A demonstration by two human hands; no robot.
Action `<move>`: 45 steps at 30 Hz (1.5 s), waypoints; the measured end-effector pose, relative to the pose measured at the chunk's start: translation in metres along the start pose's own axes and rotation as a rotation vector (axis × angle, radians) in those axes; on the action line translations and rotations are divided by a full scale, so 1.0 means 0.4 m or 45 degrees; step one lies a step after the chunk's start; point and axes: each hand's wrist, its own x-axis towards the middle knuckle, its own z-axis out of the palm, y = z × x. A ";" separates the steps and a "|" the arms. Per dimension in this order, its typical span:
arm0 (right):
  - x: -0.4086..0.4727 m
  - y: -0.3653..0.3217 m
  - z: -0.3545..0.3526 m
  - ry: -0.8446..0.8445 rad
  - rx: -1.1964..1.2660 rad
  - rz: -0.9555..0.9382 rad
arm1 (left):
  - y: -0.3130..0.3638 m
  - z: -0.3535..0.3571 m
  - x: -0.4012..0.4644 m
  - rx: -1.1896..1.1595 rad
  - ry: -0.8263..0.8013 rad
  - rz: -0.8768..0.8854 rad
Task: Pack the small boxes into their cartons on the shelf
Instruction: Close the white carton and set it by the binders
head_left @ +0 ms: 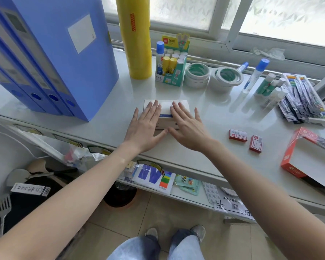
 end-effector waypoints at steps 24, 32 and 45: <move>0.093 -0.039 -0.008 0.188 1.212 0.699 | -0.075 -0.038 0.041 -1.603 0.011 -0.669; 0.180 -0.149 -0.007 0.199 1.227 0.672 | -0.208 -0.069 0.050 -1.505 0.106 -0.710; 0.238 -0.210 0.014 0.199 1.227 0.671 | -0.283 -0.057 0.054 -1.487 0.159 -0.754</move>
